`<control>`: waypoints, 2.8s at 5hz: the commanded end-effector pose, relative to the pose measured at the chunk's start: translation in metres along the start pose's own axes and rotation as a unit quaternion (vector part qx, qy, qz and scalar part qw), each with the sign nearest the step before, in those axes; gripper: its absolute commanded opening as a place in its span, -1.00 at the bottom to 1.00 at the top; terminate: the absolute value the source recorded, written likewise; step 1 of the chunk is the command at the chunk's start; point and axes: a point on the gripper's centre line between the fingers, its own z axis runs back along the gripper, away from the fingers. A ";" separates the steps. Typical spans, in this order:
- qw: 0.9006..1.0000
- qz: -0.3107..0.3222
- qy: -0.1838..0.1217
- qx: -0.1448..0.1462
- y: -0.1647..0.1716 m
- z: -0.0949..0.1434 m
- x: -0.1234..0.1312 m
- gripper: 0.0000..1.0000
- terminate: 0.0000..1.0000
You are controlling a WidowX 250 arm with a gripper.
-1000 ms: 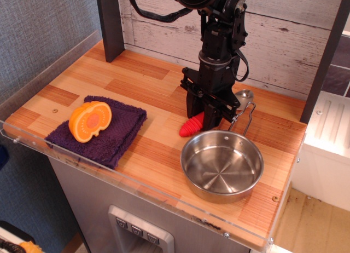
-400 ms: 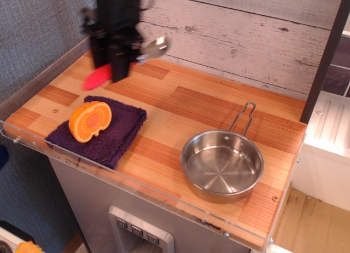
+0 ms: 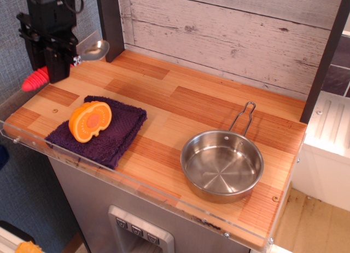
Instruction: Move the red spoon to the left of the orange.
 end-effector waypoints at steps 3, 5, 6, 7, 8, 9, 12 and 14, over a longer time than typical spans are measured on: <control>0.989 0.134 0.056 0.030 0.024 -0.041 -0.003 -1.00 -1.00; 0.998 0.055 0.042 -0.004 0.024 -0.063 0.008 -1.00 -1.00; 0.999 0.044 0.027 -0.010 0.023 -0.059 0.009 1.00 -1.00; 0.999 0.048 0.005 0.003 0.023 -0.045 0.008 1.00 -1.00; 0.996 0.069 -0.049 0.027 0.019 -0.006 0.002 1.00 -1.00; 0.988 0.102 -0.109 0.048 0.007 0.042 -0.021 1.00 -1.00; 0.990 0.067 -0.121 -0.026 0.003 0.042 -0.041 1.00 -1.00; 0.996 0.029 -0.087 -0.007 -0.015 0.042 -0.035 1.00 -1.00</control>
